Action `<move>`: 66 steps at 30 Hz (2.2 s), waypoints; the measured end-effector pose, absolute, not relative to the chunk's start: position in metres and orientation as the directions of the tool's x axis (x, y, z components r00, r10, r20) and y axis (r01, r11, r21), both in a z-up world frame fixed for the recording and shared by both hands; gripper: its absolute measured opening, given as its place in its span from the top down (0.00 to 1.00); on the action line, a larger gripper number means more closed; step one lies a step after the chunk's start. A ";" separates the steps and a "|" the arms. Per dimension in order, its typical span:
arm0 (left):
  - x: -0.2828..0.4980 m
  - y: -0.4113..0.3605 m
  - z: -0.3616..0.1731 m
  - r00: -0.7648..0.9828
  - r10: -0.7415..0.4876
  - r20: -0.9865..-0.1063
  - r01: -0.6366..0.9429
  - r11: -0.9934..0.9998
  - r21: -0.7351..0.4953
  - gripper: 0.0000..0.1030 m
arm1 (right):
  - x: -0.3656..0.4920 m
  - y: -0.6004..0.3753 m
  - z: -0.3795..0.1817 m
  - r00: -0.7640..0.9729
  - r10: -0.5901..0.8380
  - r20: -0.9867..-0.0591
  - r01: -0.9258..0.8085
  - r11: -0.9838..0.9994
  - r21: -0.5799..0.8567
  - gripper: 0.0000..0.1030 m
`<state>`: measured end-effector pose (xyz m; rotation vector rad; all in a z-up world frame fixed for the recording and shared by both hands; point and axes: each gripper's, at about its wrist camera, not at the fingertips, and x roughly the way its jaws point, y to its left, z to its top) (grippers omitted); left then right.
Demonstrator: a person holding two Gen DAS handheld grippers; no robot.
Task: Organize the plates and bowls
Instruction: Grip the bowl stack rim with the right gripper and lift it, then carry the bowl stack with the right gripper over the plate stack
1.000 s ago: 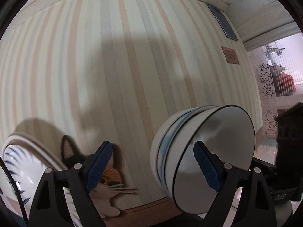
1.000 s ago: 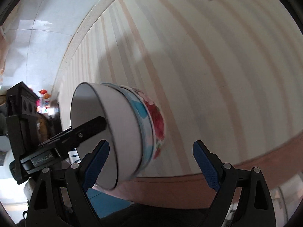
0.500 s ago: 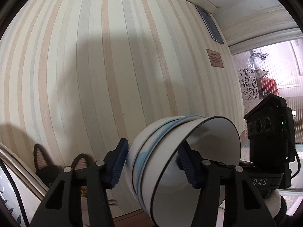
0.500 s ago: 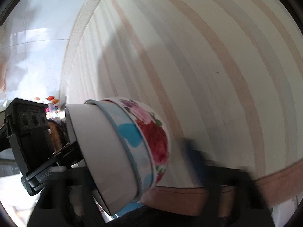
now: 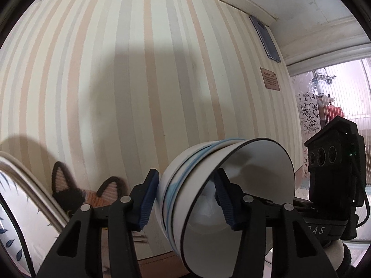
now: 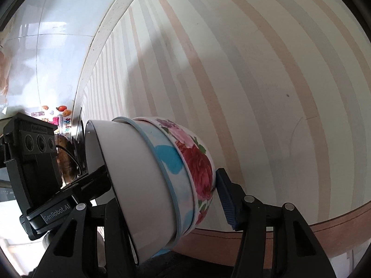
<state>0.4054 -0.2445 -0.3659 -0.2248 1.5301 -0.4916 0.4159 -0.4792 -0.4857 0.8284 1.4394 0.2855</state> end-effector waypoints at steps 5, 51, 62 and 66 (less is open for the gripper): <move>0.406 -0.232 -0.356 -0.006 -0.445 -0.896 0.152 0.885 -0.440 0.55 | 0.421 -0.464 -0.474 0.151 0.636 -0.757 0.271 0.709 0.650 0.45; 0.390 -0.014 -0.346 0.126 -0.369 -0.921 -0.092 0.920 -0.381 0.55 | 0.450 -0.207 -0.462 -0.045 0.682 -0.730 0.091 0.731 0.677 0.45; 0.389 -0.009 -0.345 0.126 -0.369 -0.921 -0.095 0.919 -0.382 0.54 | 0.451 -0.204 -0.458 -0.038 0.664 -0.747 0.078 0.747 0.660 0.45; 0.386 -0.010 -0.341 0.120 -0.345 -0.931 -0.080 0.931 -0.356 0.55 | 0.450 -0.202 -0.456 -0.032 0.653 -0.756 0.077 0.756 0.650 0.45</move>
